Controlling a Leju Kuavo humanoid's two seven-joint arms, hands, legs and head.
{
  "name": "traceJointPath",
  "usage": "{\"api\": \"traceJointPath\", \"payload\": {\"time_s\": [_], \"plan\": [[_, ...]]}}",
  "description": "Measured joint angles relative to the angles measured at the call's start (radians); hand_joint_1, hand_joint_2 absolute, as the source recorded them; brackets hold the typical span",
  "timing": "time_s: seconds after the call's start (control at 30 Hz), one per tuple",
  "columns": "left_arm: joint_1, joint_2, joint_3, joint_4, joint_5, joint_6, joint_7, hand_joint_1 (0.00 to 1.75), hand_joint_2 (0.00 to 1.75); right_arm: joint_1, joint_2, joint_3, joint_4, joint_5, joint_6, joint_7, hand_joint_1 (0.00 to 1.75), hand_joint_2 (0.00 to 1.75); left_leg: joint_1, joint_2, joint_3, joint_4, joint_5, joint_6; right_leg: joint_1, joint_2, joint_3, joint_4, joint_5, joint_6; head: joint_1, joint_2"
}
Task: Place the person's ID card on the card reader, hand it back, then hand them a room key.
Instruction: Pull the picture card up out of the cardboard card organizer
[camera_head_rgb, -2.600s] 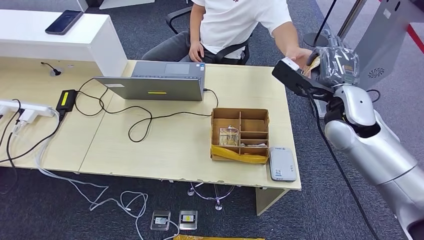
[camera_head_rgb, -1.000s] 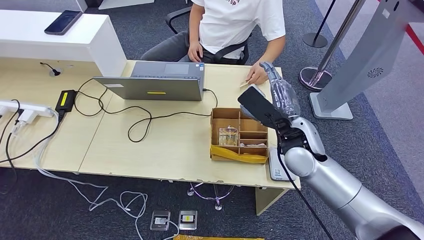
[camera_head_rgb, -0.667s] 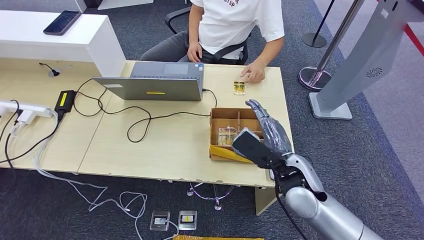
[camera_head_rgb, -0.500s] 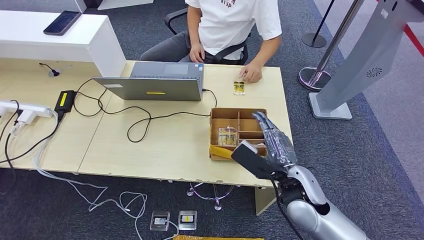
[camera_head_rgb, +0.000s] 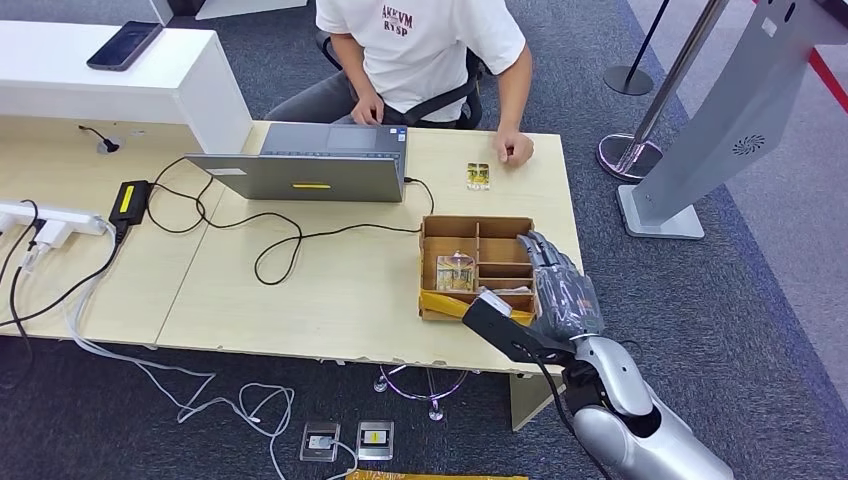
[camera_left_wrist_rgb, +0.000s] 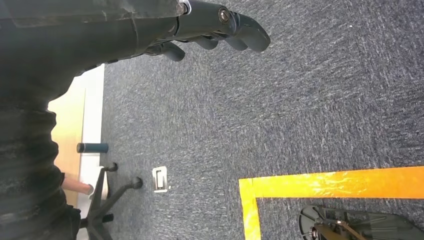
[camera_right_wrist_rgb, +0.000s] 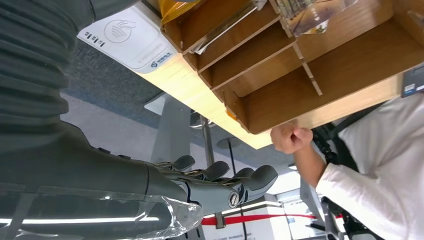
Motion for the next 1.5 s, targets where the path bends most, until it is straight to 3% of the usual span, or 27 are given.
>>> {"api": "traceJointPath", "payload": {"time_s": [0.6,0.87,1.5], "plan": [[0.0,0.0,0.0,0.0,0.016,0.002,-0.002,0.0,1.75,-0.1,0.041,0.037,0.184,0.084,0.042,-0.016,0.0,1.75,0.0,0.0,-0.001,0.0,0.0,0.0,0.0,0.0,-0.001,0.0,0.0,0.0,0.0,0.0],[-0.021,-0.072,0.022,-0.008,0.044,0.075,-0.046,0.0,1.75,-0.17,0.111,0.103,0.309,0.102,0.053,-0.058,0.0,1.75,0.0,-0.001,-0.001,0.0,0.0,0.0,0.0,0.0,0.0,0.0,0.0,0.0,0.0,0.0],[-0.02,-0.078,0.04,-0.008,0.077,0.073,-0.078,0.0,1.75,-0.211,0.159,0.178,0.418,0.053,0.06,-0.065,0.0,1.75,0.0,-0.002,-0.001,0.0,0.0,0.0,0.0,-0.001,-0.001,0.0,0.0,0.0,0.0,0.0]]}}
